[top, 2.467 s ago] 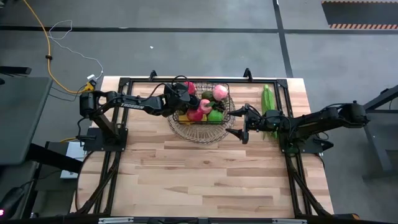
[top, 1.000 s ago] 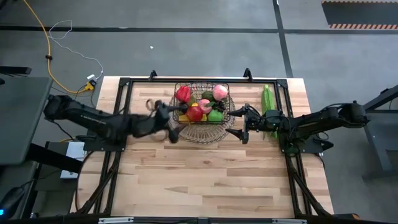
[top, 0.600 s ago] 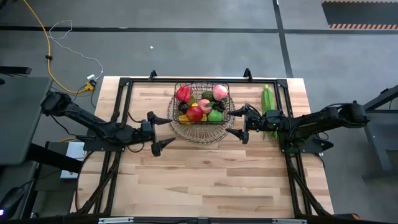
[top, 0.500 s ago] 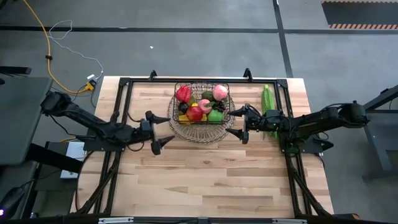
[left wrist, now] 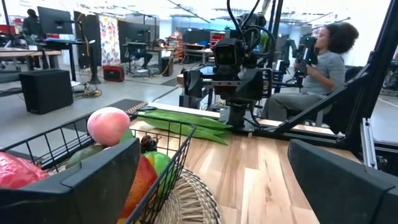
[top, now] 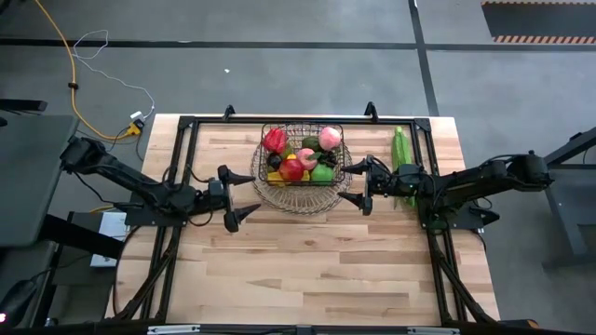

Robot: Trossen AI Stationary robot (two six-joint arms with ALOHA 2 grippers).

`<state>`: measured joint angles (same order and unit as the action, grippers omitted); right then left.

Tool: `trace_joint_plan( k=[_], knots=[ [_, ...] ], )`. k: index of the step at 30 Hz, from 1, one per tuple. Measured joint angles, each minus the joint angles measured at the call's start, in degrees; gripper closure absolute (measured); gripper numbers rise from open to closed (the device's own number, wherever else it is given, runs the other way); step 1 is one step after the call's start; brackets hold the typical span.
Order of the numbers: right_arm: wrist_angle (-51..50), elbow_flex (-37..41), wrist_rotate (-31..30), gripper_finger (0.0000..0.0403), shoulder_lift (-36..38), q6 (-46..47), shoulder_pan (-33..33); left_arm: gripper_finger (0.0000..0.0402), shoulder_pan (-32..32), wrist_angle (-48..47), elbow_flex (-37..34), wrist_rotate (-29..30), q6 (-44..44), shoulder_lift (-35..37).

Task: Build produce basket
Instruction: Put the leaf lettuce into the black wire basket

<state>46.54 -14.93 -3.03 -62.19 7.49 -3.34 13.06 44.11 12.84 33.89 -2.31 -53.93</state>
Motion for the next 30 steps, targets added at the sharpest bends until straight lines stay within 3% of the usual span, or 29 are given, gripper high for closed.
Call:
trace_joint_plan(
  k=[26, 30],
  knots=[
    [0.0, 0.0, 0.0, 0.0010, 0.0, 0.0, 0.0, 0.0007, 0.0, -0.1, 0.0, 0.0, 0.0, 0.0],
    [1.3, -0.8, -7.0, 0.0010, 0.0, 4.4, 0.0, 0.0007, 0.0, -0.1, 0.0, 0.0, 0.0, 0.0]
  ],
)
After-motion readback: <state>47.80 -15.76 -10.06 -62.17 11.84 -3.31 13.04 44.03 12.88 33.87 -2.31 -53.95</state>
